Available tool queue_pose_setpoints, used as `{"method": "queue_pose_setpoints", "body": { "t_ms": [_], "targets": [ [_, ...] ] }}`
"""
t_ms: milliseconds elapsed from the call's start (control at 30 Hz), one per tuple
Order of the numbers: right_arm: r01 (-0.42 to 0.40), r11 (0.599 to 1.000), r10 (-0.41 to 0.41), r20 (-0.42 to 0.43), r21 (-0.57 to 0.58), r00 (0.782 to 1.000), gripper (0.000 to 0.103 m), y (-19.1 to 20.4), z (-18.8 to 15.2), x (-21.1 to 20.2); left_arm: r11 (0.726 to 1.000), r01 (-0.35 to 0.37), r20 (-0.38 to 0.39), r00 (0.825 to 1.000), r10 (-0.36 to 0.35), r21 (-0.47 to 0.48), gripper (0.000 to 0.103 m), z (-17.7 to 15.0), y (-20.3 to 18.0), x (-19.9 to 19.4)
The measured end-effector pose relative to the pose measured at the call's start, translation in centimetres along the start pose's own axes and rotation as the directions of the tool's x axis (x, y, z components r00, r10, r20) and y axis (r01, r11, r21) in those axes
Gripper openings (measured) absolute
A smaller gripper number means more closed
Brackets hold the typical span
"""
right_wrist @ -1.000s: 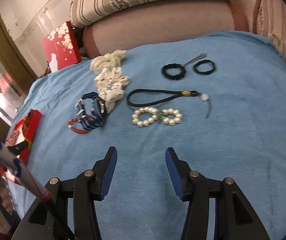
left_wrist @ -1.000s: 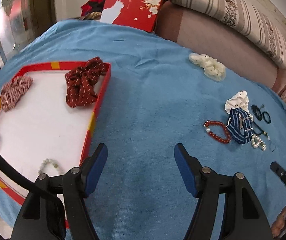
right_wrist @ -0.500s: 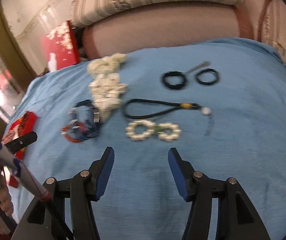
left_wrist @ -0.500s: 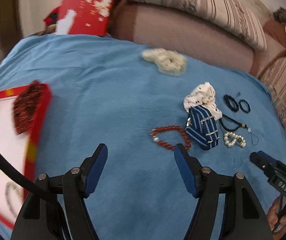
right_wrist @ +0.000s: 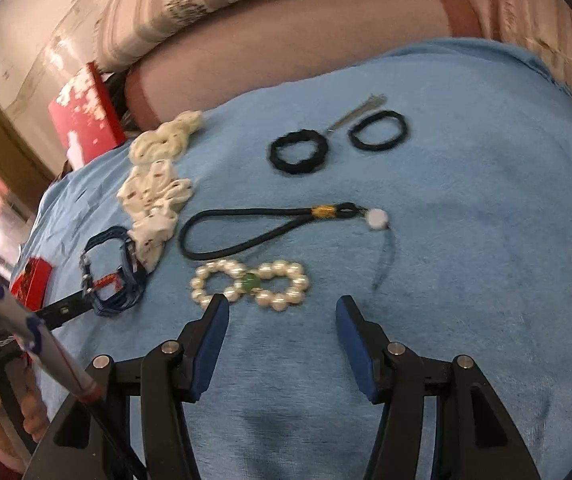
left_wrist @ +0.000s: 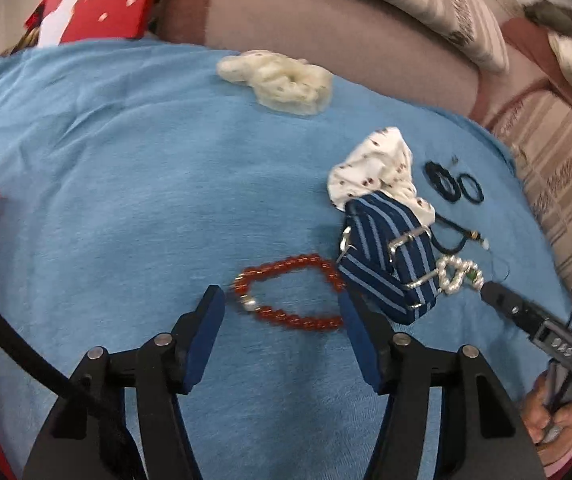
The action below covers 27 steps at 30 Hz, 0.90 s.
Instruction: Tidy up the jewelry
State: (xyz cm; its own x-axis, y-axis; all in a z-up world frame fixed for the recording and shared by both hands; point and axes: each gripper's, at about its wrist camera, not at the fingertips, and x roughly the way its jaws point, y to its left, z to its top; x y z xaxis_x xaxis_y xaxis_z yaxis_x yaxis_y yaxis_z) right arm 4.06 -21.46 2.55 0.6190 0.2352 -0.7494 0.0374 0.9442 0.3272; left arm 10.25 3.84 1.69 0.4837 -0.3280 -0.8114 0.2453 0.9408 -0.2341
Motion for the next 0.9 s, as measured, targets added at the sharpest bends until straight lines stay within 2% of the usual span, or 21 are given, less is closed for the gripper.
{"method": "queue_pose_setpoints", "body": {
  "t_ms": [67,133,300,333,367,400,433,467,500,567,833,867,900],
  "targets": [
    [0.009,0.999,-0.009,0.002,-0.034,1.000,0.060,0.7,0.1,0.4,0.999,-0.025,0.004,1.000,0.025,0.045,0.059,0.0,-1.0,0.5],
    [0.011,0.998,-0.011,-0.001,-0.066,1.000,0.060,1.3,0.2,1.1,0.998,-0.018,0.005,1.000,0.017,0.054,0.058,0.0,-1.5,0.7],
    [0.060,0.988,-0.061,-0.003,-0.145,0.998,0.058,2.5,0.4,2.4,0.999,-0.017,0.003,1.000,0.017,0.027,0.038,0.3,-1.6,1.0],
    [0.066,0.986,-0.067,-0.003,-0.150,0.998,0.056,2.6,0.5,2.5,0.999,-0.026,0.004,1.000,0.026,0.021,0.026,0.3,-1.6,1.0],
    [0.076,0.985,-0.078,-0.006,-0.155,0.997,0.044,2.6,0.5,2.7,0.999,-0.038,-0.001,0.999,0.038,0.015,0.006,0.4,-1.5,1.1],
    [0.091,0.983,-0.094,-0.008,-0.161,0.996,0.027,2.6,0.5,2.8,0.999,-0.040,-0.009,0.999,0.040,0.008,0.007,0.4,-1.4,1.2],
    [0.098,0.981,-0.101,-0.009,-0.166,0.995,0.021,2.6,0.6,2.8,0.999,-0.036,-0.009,0.999,0.036,-0.004,0.007,0.5,-1.3,1.1],
    [0.094,0.982,-0.096,-0.010,-0.163,0.995,0.011,2.5,0.6,2.7,0.999,-0.039,-0.012,0.999,0.039,-0.012,0.007,0.5,-1.4,0.9],
    [0.092,0.983,-0.095,-0.007,-0.159,0.995,0.004,2.4,0.7,2.6,0.999,-0.045,-0.014,0.999,0.045,-0.012,0.007,0.5,-1.5,0.7],
    [0.073,0.987,-0.075,-0.003,-0.144,0.997,0.001,2.2,0.7,2.2,0.999,-0.049,-0.005,0.999,0.049,-0.009,0.007,0.3,-1.7,-0.1],
    [0.004,0.992,0.005,0.067,-0.128,0.998,0.001,3.1,0.8,-1.5,0.999,-0.034,0.084,0.996,0.035,-0.009,0.007,-0.7,-0.9,-7.0],
    [0.010,0.991,-0.001,0.073,-0.132,0.997,0.003,3.3,0.7,-1.4,0.999,-0.038,0.090,0.995,0.039,-0.010,0.007,-1.0,-0.5,-7.8],
    [0.019,0.990,-0.010,0.069,-0.142,0.998,0.015,3.4,0.7,-1.1,0.999,-0.042,0.096,0.994,0.043,-0.011,0.007,-1.2,-0.3,-8.4]
  ]
}}
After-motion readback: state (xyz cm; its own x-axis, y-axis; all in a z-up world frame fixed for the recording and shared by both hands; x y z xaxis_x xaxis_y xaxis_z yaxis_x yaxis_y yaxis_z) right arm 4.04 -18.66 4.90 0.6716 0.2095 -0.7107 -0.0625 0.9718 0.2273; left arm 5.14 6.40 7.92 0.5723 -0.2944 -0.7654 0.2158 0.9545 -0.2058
